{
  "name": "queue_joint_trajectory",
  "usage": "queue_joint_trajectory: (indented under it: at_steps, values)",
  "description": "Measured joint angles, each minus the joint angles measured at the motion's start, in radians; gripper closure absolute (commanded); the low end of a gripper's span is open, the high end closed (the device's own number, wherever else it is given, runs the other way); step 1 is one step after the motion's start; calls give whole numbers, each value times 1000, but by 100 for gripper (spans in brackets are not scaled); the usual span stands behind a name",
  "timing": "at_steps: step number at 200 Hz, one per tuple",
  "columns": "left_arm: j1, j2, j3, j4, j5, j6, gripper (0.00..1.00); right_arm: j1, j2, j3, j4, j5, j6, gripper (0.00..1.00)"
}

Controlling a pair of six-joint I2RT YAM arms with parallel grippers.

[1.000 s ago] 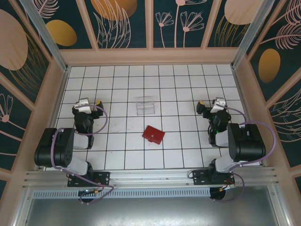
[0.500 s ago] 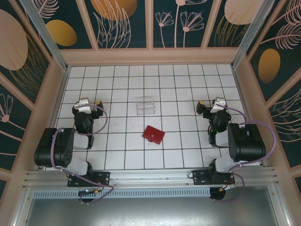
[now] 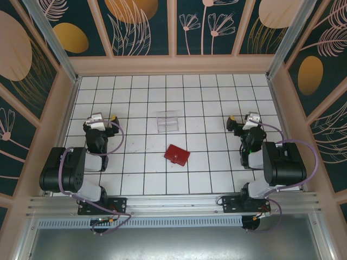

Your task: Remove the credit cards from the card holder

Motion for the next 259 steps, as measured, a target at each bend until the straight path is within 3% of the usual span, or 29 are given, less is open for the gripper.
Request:
queue_joint_trajectory:
  at_steps: [181,224,259]
  values:
    - [0,0,0,0,0,0,2,0,0,0,-2,0,0,1]
    - [0,-23,23,-45,0,0,2,3,-35,80,-146,4,-3,1]
    - [0,-27,30,-45,3,0,1,14,-54,60,-134,12,-7,1]
